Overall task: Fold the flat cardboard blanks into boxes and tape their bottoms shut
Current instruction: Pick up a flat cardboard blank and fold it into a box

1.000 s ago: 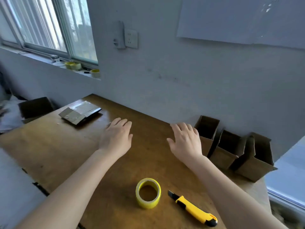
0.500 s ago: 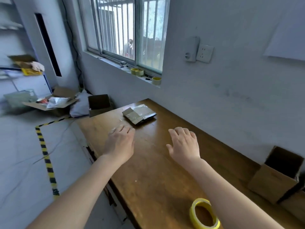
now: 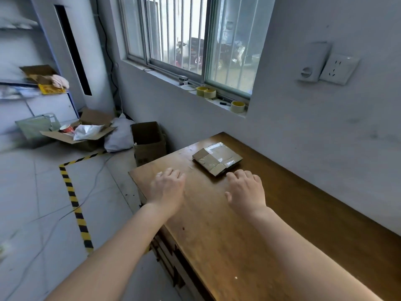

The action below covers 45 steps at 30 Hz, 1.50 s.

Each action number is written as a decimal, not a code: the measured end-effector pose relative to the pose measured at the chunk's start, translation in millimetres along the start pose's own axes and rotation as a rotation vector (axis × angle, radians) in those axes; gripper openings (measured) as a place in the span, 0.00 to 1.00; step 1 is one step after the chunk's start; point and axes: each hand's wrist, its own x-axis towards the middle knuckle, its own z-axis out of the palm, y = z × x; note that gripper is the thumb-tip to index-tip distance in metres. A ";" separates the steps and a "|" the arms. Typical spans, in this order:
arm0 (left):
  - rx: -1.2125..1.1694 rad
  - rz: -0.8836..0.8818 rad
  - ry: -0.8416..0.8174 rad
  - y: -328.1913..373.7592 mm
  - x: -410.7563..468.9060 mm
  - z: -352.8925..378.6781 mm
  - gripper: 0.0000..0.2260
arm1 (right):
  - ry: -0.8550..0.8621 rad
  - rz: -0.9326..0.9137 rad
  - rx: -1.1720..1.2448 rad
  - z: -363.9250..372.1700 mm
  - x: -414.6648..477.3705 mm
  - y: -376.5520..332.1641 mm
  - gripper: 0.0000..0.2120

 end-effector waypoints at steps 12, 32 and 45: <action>0.006 0.112 -0.150 -48.8 137.9 89.3 0.14 | -0.140 0.120 0.016 89.0 118.1 -2.2 0.18; -0.322 0.143 -0.558 -51.9 305.8 232.7 0.30 | -0.423 0.698 0.205 198.6 210.3 -4.0 0.21; -0.962 -0.235 -0.636 -44.0 321.2 239.7 0.15 | -0.051 1.347 0.794 203.3 217.6 -16.6 0.26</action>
